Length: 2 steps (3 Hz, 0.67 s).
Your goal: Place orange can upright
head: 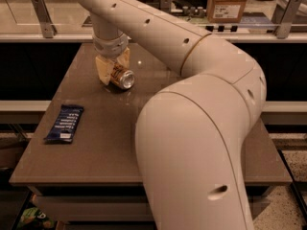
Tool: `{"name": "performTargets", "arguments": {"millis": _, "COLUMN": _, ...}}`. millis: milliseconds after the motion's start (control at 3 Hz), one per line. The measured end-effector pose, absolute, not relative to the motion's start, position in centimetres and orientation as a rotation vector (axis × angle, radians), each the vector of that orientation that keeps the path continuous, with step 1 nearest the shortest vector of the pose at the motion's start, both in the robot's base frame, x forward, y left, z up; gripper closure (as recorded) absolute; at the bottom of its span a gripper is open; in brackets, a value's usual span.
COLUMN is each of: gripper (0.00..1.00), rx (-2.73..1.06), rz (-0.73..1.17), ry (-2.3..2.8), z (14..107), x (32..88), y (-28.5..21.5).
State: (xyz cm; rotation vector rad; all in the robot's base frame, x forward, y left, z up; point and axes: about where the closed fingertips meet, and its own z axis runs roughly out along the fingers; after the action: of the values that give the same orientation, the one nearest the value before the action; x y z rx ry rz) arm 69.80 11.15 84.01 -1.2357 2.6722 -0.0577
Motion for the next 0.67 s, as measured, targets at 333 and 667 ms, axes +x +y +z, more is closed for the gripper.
{"name": "performTargets", "arguments": {"millis": 333, "gripper": 0.64, "rx": -1.236, "rz": -0.054, "ry": 2.667, "z": 83.74, "x": 69.99, "y": 11.35}}
{"name": "performTargets", "arguments": {"millis": 667, "gripper": 0.87, "rx": -1.236, "rz": -0.051, "ry": 2.664, "z": 83.47, "x": 70.15, "y": 11.54}}
